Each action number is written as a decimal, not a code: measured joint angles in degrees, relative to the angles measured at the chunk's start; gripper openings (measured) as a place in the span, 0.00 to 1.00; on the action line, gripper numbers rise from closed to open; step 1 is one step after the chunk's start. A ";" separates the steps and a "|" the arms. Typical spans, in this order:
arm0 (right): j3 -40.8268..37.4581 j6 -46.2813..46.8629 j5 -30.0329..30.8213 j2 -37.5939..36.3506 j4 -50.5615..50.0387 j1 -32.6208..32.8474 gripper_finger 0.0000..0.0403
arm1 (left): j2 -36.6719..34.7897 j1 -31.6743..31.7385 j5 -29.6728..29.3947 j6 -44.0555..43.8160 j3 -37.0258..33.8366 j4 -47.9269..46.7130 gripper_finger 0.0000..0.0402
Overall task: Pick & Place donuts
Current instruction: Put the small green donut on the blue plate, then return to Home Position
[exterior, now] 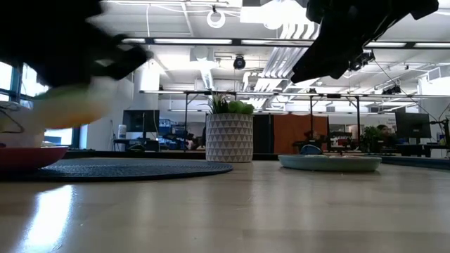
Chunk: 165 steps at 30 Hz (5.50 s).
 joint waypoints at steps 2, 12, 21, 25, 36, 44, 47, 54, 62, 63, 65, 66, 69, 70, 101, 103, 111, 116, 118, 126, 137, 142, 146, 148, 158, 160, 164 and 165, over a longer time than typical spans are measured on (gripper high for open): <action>0.00 0.00 0.12 0.00 0.05 -0.10 0.41 | -0.09 3.08 -3.37 0.07 2.69 0.36 0.06; 0.00 3.40 -3.61 -1.42 -15.40 -0.05 0.39 | 0.49 24.55 -0.86 3.32 4.17 17.69 0.01; 0.00 9.37 -6.62 -1.96 -36.30 3.16 0.36 | 13.13 35.81 6.58 6.50 6.65 33.34 0.02; 0.00 8.02 -3.63 -1.95 -35.33 4.36 0.36 | 20.80 37.95 2.81 3.20 12.84 35.46 0.02; 0.00 8.10 -3.28 -1.95 -34.45 4.56 0.35 | 29.83 40.57 4.28 4.57 25.09 24.74 0.03; 0.00 8.11 -3.24 -1.95 -34.00 4.56 0.35 | 30.08 40.48 1.59 4.99 25.20 22.74 0.26; 0.01 8.06 -3.30 -1.95 -33.82 4.56 0.35 | 29.40 40.55 1.62 4.98 25.19 21.25 0.34; 1.69 6.37 -2.78 -2.36 -33.97 4.04 0.35 | 23.11 40.52 4.70 6.51 25.29 15.51 0.41; 14.24 6.03 -4.29 -2.36 -46.23 4.05 0.35 | 9.47 40.61 8.67 13.02 27.62 -6.91 0.41; 16.70 6.01 -3.57 -2.36 -48.58 4.03 0.35 | 7.28 40.77 8.92 11.95 28.75 -12.65 0.41; 21.53 5.02 -0.83 -2.62 -52.46 4.07 0.35 | 2.74 40.88 9.07 10.95 30.68 -19.10 0.41; 23.67 4.18 0.86 -2.81 -53.59 4.17 0.34 | -0.03 40.90 9.00 10.84 30.93 -22.50 0.41; 27.86 0.37 4.94 -5.36 -54.02 4.94 0.34 | -9.54 40.92 9.00 10.49 30.79 -27.02 0.41; 28.34 -0.91 5.01 -6.70 -53.89 5.14 0.34 | -13.02 40.90 8.94 10.22 29.88 -28.95 0.41; -29.69 -24.81 0.23 -60.11 13.83 9.41 0.34 | -90.61 34.12 11.98 11.87 -42.84 15.30 0.41; -31.87 -26.54 0.24 -61.51 16.37 9.37 0.34 | -92.38 34.12 11.99 12.27 -45.19 17.38 0.41; -36.77 -26.08 2.83 -64.46 20.83 9.35 0.34 | -94.29 34.12 11.97 12.50 -53.71 26.98 0.41; -38.54 -25.25 3.69 -64.51 23.13 9.34 0.34 | -94.33 34.14 11.95 14.77 -57.91 34.27 0.41; -38.88 -25.24 3.69 -64.54 23.41 9.34 0.34 | -94.33 34.14 11.94 15.06 -58.71 35.11 0.41; -38.88 -25.27 3.48 -64.50 22.04 9.37 0.34 | -94.31 34.14 11.78 14.86 -58.98 28.11 0.41; -38.91 -25.44 3.45 -64.50 22.04 9.37 0.34 | -94.29 34.14 11.34 14.84 -59.06 22.75 0.41; -38.91 -25.44 3.44 -64.50 22.04 9.37 0.34 | -94.29 34.14 11.12 14.84 -59.06 22.65 0.41; -38.91 -25.44 3.43 -64.50 22.04 9.37 0.34 | -94.29 34.14 11.12 14.83 -59.09 22.63 0.41; -38.91 -25.44 3.43 -64.50 22.04 9.37 0.34 | -94.29 34.14 11.14 14.83 -59.10 22.62 0.41; -38.93 -25.45 3.43 -64.50 22.04 9.37 0.34 | -94.27 34.14 11.16 14.82 -59.13 22.57 0.41; -38.93 -25.44 3.43 -64.50 22.04 9.37 0.34 | -94.27 34.14 11.16 14.82 -59.13 22.57 0.41; -38.93 -25.44 3.43 -64.50 22.04 9.37 0.34 | -94.27 34.14 11.16 14.82 -59.15 22.54 0.41; -38.93 -25.46 3.43 -64.50 22.04 9.37 0.34 | -94.27 34.14 11.16 14.82 -59.15 22.54 0.41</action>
